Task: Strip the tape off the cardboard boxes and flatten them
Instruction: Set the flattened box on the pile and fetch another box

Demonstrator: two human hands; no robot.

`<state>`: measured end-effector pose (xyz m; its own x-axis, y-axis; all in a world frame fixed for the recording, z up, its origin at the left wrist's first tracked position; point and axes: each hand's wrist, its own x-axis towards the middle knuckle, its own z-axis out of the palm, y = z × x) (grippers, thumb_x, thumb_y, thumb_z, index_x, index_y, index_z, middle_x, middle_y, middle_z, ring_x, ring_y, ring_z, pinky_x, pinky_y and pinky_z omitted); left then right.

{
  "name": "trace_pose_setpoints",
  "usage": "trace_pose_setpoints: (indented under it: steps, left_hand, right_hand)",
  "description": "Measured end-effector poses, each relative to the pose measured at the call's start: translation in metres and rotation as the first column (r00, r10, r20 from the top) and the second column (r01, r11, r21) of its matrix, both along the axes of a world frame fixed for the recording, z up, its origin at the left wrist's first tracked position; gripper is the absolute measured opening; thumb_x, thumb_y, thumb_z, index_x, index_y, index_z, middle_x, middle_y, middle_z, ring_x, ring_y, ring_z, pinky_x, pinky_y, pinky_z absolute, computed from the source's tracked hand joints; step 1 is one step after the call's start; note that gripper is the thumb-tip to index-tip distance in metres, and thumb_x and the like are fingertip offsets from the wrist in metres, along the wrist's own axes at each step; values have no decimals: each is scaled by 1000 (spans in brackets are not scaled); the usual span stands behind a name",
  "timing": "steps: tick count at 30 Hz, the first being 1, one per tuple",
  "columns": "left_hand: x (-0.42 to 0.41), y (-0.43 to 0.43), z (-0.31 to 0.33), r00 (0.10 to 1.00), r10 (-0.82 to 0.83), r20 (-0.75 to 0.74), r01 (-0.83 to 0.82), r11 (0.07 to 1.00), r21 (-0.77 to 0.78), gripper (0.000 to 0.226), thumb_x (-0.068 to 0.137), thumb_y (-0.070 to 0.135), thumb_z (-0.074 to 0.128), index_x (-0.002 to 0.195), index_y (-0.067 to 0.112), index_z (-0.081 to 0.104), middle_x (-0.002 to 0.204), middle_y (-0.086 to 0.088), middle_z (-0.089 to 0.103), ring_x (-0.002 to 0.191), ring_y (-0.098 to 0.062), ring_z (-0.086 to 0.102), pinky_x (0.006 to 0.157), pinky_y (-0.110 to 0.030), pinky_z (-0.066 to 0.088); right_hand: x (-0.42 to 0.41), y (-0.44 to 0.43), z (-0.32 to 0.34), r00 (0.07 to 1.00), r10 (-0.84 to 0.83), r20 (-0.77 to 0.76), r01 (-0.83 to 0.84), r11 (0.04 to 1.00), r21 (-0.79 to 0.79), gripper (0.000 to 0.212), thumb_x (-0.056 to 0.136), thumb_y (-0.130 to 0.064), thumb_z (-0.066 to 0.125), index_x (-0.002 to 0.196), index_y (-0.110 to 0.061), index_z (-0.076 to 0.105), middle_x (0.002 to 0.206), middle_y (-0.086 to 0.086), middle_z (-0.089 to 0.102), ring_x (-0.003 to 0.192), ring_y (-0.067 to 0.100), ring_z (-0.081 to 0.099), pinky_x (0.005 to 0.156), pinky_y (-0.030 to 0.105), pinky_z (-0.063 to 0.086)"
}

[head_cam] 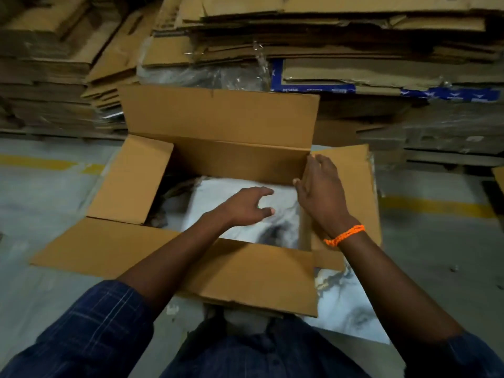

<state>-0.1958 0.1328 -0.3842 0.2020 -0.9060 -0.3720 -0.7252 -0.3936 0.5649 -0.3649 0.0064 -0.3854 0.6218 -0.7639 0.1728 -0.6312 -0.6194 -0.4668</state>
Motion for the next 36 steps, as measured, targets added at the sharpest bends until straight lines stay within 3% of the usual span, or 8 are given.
trace_pose_setpoints:
  steps: [4,9,13,17,22,25,29,36]
  left_hand:
    - [74,41,-13,915,194,353,-202,979,-13,73,90,49,69,151,18,42,156,-7,42,148,-30,31,118,-44,31]
    - [155,114,-17,728,350,589,-529,833,159,113,87,38,73,160,10,-10,166,-23,-14,151,-49,-12,119,-68,11]
    - [201,156,11,768,427,478,-548,824,144,87,86,22,72,153,2,21,158,-29,21,145,-52,25,114,-59,31]
    - [282,207,73,717,655,240,-567,748,-345,34,85,19,64,116,10,73,106,-18,74,99,-35,69,81,-38,51]
    - [395,264,49,587,766,263,-723,642,-255,45,88,17,70,132,13,65,127,-16,68,115,-35,63,95,-41,50]
    - [398,257,2,708,570,418,-627,779,0,60,89,45,61,144,21,53,145,-17,52,132,-40,49,104,-47,46]
    - [355,234,-13,868,483,112,-496,849,180,44,107,44,42,131,14,62,131,-13,62,113,-29,60,97,-36,46]
    - [334,242,9,785,591,188,-595,803,-37,59,106,51,39,140,6,56,147,-19,53,132,-35,51,106,-40,39]
  right_hand:
    - [95,40,27,935,351,-49,-343,931,127,45,95,-38,60,124,-4,62,120,19,65,114,38,59,92,42,47]
    - [201,107,36,723,627,-288,-557,777,294,45,97,-33,62,132,-4,58,133,15,61,122,33,56,98,37,43]
    - [259,141,24,694,624,-359,-534,781,324,36,95,-34,62,116,-4,64,116,16,67,104,33,62,73,34,44]
    - [293,158,16,772,556,-308,-470,826,312,41,94,-33,64,126,-7,63,123,16,67,114,34,61,86,37,49]
    - [322,165,16,866,432,-253,-359,888,287,50,92,-34,68,132,-7,54,124,17,64,116,37,59,89,42,49]
    - [331,168,16,831,476,-287,-393,869,302,54,93,-34,67,138,-8,51,133,17,61,122,36,56,97,41,47]
    - [333,178,17,755,581,-305,-460,800,385,58,97,-35,64,146,-9,47,146,11,54,131,28,53,101,30,39]
    - [304,165,28,751,611,-252,-509,777,370,63,96,-35,66,149,-10,44,148,10,52,135,27,50,102,29,39]
